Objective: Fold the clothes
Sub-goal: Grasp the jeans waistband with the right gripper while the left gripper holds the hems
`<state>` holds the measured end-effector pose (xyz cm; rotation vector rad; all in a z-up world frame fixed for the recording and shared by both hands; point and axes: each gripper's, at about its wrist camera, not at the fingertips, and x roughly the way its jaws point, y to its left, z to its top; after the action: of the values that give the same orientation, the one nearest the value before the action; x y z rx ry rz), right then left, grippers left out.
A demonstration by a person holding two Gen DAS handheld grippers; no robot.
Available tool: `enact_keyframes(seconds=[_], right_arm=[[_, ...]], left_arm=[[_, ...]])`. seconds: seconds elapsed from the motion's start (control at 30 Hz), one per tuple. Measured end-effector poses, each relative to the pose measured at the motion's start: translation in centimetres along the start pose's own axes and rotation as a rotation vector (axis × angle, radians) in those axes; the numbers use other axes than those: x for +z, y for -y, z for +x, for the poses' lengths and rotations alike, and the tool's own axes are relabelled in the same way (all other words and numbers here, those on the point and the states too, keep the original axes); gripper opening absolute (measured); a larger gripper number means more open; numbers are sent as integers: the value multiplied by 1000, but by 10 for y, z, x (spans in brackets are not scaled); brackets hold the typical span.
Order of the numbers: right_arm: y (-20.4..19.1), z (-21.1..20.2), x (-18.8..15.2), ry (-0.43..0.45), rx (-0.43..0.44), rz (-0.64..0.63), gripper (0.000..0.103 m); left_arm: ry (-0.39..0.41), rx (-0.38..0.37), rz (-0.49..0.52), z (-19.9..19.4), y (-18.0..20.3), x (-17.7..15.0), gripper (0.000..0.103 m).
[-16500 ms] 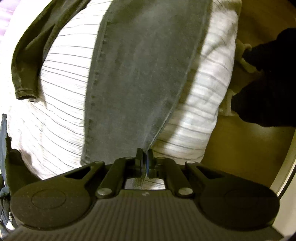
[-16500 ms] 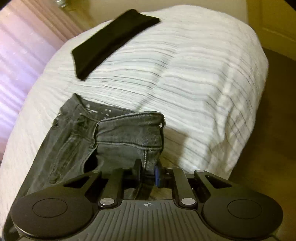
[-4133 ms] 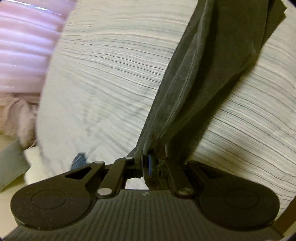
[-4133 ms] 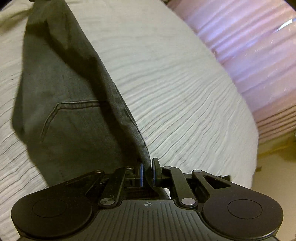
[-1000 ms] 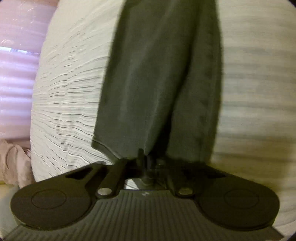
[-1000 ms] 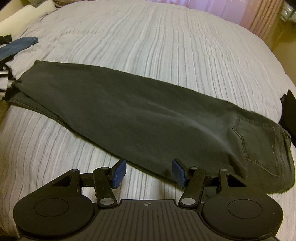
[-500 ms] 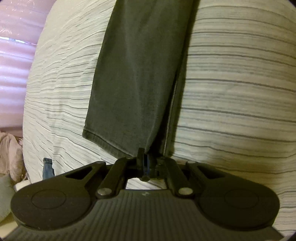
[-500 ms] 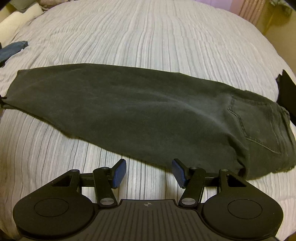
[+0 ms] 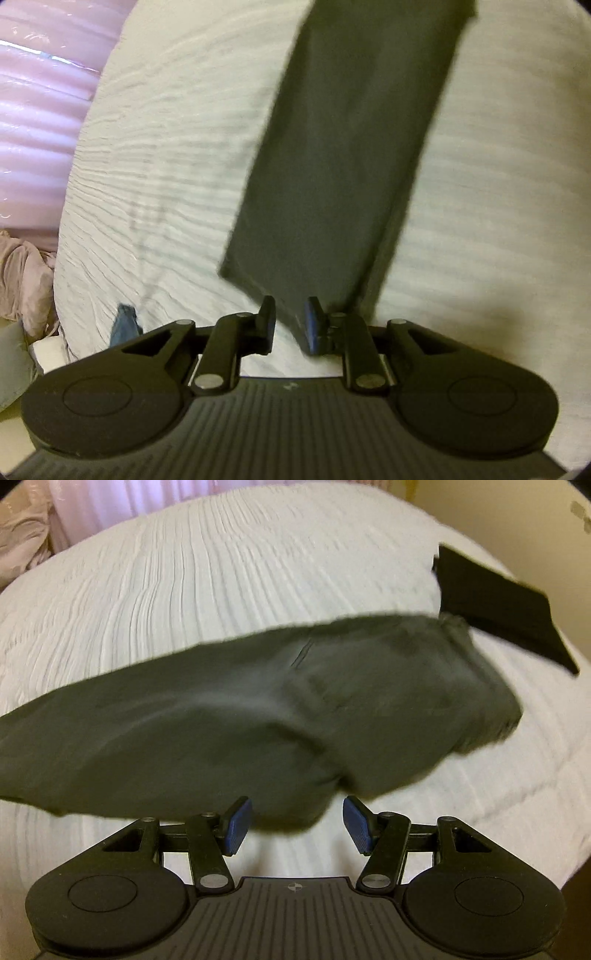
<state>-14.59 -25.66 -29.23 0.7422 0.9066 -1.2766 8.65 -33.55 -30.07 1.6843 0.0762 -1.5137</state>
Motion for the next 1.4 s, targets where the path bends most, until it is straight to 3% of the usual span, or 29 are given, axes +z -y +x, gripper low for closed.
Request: enact_keyframes(seconds=[0.2,0.33,0.47,0.67,0.83,0.93,1.03,1.13,1.23,1.33,1.4], right_arm=[[52,11,46,40,12,-174,58],[75,47,94,47,85,-401,58],[82,90,141,28,143,-620,58],[80,139,178,-19,254,-837,58],[73,173,185,-104,322,-925,58],[75,187,189,-151,335,-907,57],[77,200,193,-197,349,-888,19],[80,186,206,-175,353,-836,9],[80,174,224,-139,362,-796,8],[72,198,224,-183,349,-812,9],[66,215,215,-193,311,-821,18]], left_arm=[[105,-79,-145,-6,-13,97,27],[155,-165,-207,1,-7,172,30],[199,-223,-223,23,4,243,31],[226,-312,-185,75,7,320,33],[199,-437,-153,99,0,337,28],[192,-469,-144,101,-4,336,11],[201,-463,-134,93,-8,333,5],[199,-451,-145,91,-11,331,4],[188,-441,-163,92,-12,328,4],[176,-430,-182,94,-13,326,5],[169,-423,-194,95,-13,324,9]])
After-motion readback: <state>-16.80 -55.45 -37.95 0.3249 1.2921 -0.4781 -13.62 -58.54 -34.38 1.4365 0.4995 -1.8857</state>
